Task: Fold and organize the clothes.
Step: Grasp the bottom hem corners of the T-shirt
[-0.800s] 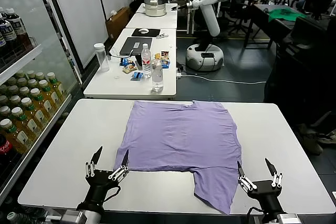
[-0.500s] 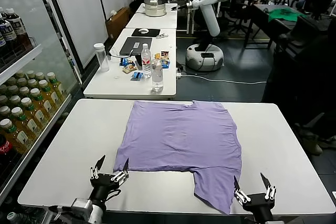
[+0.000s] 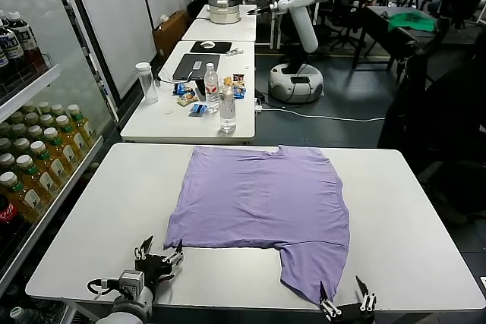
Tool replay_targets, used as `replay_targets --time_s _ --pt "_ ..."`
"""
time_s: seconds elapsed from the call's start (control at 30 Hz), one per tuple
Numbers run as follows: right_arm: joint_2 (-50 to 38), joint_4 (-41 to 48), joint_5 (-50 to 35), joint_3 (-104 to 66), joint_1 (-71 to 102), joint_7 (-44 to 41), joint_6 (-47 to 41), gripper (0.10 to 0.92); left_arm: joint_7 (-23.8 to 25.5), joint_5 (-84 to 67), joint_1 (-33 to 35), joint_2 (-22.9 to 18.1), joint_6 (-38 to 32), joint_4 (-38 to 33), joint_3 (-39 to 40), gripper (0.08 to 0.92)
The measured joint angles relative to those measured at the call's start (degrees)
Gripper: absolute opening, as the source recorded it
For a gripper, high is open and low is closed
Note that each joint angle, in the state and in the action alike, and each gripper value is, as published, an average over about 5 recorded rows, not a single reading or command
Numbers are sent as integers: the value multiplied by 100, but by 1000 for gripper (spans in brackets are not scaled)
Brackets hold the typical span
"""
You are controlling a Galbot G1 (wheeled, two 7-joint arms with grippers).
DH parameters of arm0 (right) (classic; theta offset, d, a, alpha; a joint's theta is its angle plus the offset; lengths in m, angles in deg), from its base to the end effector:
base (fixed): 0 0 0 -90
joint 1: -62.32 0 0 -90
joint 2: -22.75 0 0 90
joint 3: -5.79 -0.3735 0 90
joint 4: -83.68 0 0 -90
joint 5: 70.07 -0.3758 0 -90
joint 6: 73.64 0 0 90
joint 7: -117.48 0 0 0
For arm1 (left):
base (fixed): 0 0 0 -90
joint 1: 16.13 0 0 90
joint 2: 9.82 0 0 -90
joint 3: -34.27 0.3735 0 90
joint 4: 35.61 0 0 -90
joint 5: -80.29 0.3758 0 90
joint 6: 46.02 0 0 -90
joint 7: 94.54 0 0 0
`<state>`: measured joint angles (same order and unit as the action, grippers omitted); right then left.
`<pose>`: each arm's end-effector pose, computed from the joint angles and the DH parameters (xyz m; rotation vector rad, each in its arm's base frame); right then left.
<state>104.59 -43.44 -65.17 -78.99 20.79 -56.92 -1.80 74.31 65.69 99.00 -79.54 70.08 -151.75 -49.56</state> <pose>0.0862 0.0062 -0.3222 0.0755 -2.6260 0.2416 0.2155 0.0381 -0.3304 -0.0639 -2.6604 -0.1651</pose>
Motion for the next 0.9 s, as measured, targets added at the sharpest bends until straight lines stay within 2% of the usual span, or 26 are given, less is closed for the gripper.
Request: replay_targets --time_s 0.6,0.77,0.9 --pt "-76 80 -781 -6 60 -336 -241 249 20 -590 -71 39 88 124 50 134" --pt "-162 -72 -938 -134 101 -435 -275 125 -27 -697 -11 36 -22 74 14 95" --pt "-260 -286 -1070 -266 87 -495 -315 110 -46 -750 80 53 -168 -63 -28 95"
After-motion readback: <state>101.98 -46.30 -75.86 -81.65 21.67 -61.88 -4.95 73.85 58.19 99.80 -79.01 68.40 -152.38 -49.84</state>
